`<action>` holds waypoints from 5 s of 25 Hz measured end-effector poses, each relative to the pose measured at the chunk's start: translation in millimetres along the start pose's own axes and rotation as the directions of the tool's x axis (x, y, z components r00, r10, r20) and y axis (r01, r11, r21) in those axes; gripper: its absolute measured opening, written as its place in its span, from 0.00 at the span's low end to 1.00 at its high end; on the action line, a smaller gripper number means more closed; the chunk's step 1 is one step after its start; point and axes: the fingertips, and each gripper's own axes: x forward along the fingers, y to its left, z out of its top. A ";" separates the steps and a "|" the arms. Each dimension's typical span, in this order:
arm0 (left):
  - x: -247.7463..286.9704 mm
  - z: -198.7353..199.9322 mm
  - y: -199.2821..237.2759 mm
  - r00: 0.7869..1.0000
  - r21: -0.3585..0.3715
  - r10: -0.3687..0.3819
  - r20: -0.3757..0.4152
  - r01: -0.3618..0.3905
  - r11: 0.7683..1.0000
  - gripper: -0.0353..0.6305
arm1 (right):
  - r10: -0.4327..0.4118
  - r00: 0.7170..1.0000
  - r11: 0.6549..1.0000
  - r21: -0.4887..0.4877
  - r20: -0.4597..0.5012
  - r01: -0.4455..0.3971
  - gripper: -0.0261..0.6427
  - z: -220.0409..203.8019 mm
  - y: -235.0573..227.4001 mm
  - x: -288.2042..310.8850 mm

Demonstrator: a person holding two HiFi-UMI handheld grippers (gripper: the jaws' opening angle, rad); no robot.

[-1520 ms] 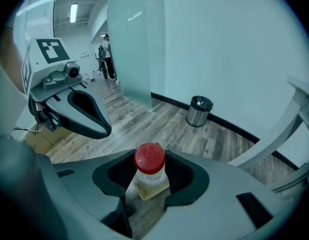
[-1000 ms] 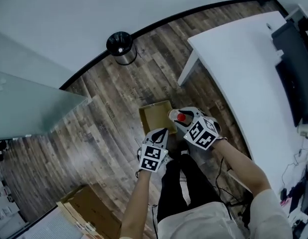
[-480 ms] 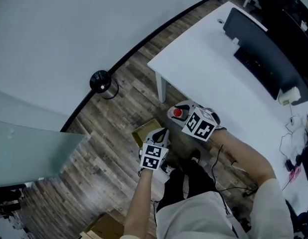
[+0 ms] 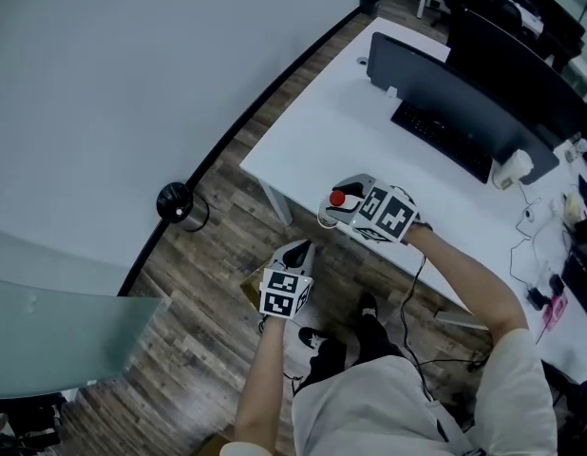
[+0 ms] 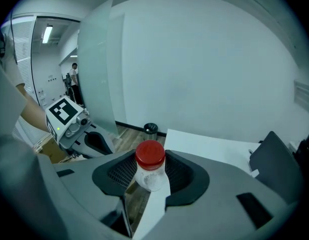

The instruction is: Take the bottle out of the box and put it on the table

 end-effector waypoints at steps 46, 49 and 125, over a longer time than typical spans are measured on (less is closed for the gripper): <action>134.5 85.5 -139.0 0.999 -0.074 -0.007 0.044 0.010 0.997 0.08 | -0.218 0.976 0.933 0.292 0.003 0.208 0.45 -179.7 -150.6 -107.8; 123.0 85.9 -138.7 0.998 -0.072 -0.027 0.051 0.031 0.997 0.07 | -0.251 0.968 0.907 0.350 0.005 0.233 0.45 -183.5 -140.4 -122.2; 25.4 6.4 -196.0 0.991 -0.009 -0.098 0.093 0.099 0.995 0.08 | -0.661 0.744 0.582 0.696 0.103 0.421 0.10 -240.3 79.8 -156.8</action>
